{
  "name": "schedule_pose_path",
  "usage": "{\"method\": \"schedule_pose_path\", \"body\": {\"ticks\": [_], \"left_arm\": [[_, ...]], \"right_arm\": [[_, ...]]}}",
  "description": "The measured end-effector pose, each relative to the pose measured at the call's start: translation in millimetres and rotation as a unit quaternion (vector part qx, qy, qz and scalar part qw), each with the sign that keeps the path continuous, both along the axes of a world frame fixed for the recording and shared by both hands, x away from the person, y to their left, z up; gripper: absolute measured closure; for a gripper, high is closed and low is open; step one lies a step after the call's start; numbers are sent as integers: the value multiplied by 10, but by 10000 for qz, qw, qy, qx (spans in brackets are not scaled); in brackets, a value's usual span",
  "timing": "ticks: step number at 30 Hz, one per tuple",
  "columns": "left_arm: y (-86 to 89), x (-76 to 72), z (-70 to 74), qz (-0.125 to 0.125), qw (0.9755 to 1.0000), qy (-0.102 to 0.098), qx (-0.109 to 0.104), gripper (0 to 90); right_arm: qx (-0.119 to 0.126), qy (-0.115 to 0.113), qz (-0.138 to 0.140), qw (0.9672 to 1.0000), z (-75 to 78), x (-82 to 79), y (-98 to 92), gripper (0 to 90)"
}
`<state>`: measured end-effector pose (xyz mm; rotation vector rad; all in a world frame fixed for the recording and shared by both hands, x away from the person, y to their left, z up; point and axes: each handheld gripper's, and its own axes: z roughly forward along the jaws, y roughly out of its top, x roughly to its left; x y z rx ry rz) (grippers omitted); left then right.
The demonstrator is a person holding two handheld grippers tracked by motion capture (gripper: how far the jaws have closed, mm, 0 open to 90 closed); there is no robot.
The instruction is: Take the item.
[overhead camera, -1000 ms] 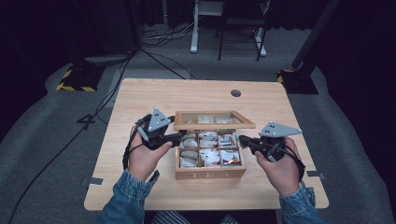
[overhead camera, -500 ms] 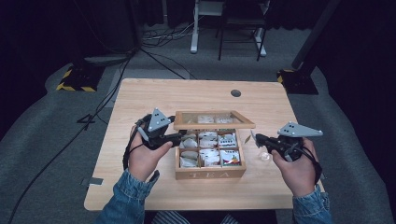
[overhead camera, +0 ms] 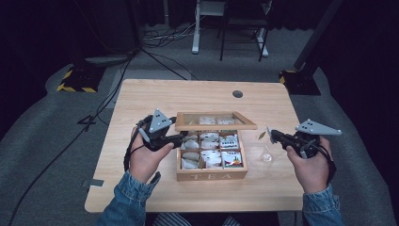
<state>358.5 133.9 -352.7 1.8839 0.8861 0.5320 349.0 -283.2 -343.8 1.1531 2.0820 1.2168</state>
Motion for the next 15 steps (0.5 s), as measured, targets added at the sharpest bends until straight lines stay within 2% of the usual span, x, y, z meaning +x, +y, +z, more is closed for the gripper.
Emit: {"method": "schedule_pose_path", "body": {"ticks": [7, 15], "left_arm": [[0, 0, 0, -1, 10000, 1, 2, 417], [-1, -2, 0, 4, 10000, 2, 10, 418]], "right_arm": [[310, -86, -278, 9991, -122, 44, -175, 900], [463, -37, -477, 9978, -256, 63, -310, 900]]}}
